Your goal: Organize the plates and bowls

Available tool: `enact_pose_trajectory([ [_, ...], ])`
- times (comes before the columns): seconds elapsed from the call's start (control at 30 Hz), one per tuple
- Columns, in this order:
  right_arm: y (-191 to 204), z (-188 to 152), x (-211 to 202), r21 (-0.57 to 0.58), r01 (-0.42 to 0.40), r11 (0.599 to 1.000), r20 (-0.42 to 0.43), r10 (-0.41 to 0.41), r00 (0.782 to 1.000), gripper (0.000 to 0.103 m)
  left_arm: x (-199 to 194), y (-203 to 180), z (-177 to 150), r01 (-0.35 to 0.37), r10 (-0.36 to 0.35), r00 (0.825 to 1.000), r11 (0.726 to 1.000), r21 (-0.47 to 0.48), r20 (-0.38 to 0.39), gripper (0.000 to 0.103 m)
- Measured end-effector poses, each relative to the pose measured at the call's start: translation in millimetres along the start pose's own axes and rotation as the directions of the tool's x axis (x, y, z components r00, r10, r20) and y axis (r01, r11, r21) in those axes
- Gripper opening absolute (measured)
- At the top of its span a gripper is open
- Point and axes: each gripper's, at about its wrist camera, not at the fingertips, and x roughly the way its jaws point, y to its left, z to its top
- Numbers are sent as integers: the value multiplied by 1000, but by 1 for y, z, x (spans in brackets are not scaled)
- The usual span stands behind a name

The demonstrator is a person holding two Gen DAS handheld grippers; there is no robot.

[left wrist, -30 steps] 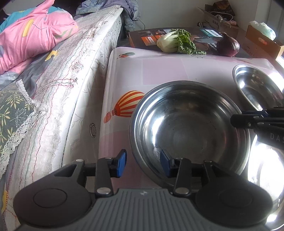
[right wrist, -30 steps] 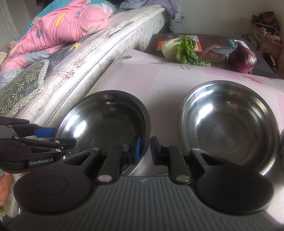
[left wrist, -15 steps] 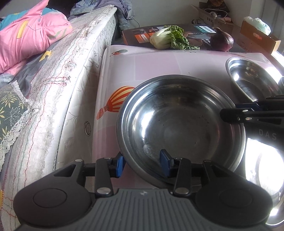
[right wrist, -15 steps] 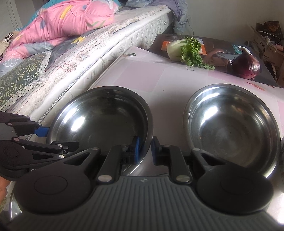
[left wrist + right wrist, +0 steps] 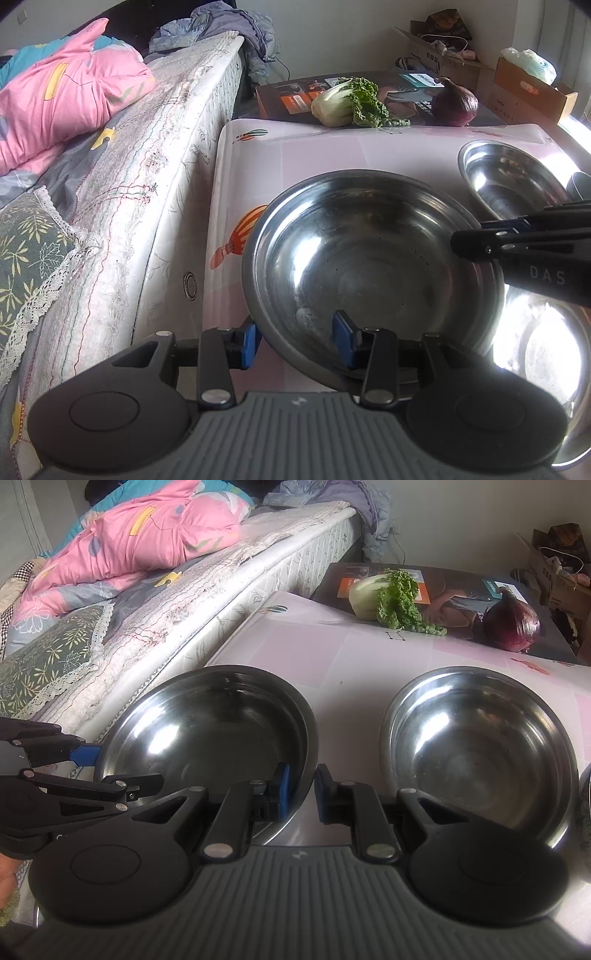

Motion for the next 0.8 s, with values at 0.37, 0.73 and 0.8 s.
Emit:
enact_pose_trajectory([
  [0.37, -5, 5, -25, 8, -9, 1000, 56, 8, 998, 14, -27, -10, 10, -13, 11, 998, 1000, 29, 61, 42],
  [0.73, -53, 3, -74, 95, 28, 995, 123, -40, 992, 14, -46, -59, 39, 47, -61, 991, 992, 120, 116, 42],
  [0.8, -69, 0, -83, 122, 46, 991, 127, -62, 990, 14, -42, -72, 47, 74, -90, 990, 988, 137, 112, 42],
])
